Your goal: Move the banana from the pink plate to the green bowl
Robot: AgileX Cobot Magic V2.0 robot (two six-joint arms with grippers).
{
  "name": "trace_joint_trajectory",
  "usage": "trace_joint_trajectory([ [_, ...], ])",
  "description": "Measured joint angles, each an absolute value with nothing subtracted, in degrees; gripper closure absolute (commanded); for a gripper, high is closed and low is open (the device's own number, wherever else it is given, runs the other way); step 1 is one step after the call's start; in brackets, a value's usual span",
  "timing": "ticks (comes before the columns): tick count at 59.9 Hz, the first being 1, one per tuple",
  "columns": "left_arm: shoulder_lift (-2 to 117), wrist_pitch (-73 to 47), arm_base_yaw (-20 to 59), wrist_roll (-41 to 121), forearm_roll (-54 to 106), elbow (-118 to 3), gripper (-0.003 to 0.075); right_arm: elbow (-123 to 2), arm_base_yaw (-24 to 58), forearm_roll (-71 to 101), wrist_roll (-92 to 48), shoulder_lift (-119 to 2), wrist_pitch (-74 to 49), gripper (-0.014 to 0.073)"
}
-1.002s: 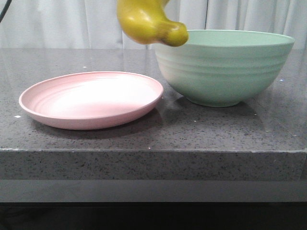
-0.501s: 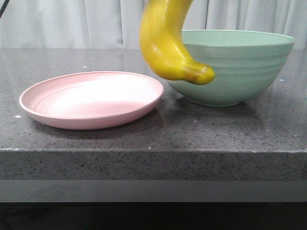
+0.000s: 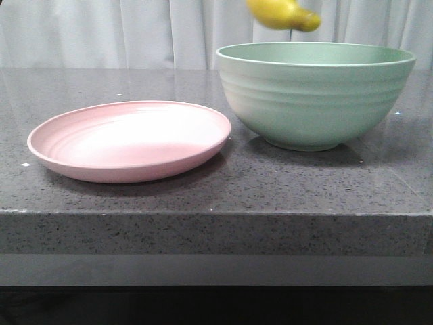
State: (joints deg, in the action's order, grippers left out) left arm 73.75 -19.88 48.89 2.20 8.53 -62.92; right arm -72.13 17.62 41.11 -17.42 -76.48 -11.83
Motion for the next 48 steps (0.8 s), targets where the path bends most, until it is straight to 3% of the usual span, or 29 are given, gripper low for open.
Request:
trace_joint_trajectory([
  [8, 73.7, -19.9, 48.9, 2.2, 8.5, -62.9, 0.0134, -77.2, 12.6, 40.6, -20.6, -80.5, -18.2, 0.0620],
  [19, 73.7, -19.9, 48.9, 2.2, 8.5, -62.9, 0.0134, -78.3, 11.8, 39.1, -21.8, -87.3, -24.2, 0.0600],
  [35, 73.7, -19.9, 48.9, 2.2, 8.4, -62.9, 0.0134, -78.3, 11.8, 37.4, -21.9, -93.3, -27.7, 0.0329],
  [48, 73.7, -19.9, 48.9, 2.2, 8.4, -62.9, 0.0134, -78.3, 11.8, 37.3, -21.9, -93.3, -27.8, 0.0206],
])
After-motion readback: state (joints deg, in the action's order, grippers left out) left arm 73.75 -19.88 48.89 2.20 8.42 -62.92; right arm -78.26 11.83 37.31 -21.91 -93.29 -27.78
